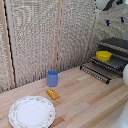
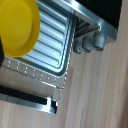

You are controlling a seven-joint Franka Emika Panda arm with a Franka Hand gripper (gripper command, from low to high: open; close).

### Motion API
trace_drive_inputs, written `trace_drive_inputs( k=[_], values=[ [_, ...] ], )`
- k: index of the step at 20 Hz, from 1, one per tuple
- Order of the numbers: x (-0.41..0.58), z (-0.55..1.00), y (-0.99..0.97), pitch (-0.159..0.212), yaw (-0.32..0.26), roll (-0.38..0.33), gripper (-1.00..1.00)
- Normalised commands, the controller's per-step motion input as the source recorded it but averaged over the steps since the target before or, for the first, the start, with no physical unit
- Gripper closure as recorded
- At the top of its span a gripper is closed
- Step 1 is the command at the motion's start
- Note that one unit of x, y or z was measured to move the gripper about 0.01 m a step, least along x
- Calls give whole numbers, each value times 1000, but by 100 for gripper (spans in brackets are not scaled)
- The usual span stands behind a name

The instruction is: Please reach out your grabber to the yellow dish. Tenderly grip the yellow dish using your grabber. Set the yellow dish on the baking sheet. Posit your grabber on the rim of the baking sheet carrying the yellow dish. Mindfully slide the baking sheet with the yellow dish into the oven. Let go of your grabber's hold on the baking sheet's edge when it is entirely in the oven.

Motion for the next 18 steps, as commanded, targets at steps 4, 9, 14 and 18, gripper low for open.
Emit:
trace_drive_inputs(
  k=[4, 9, 14, 18],
  values=[
    [-177, 149, 162, 301, 259, -133, -100],
    [-135, 2, 166, 304, 280, -93, -100],
    [-74, -299, 21, 230, 283, -169, -100],
    [-49, -420, 0, 213, 269, -215, -100]
  ],
)
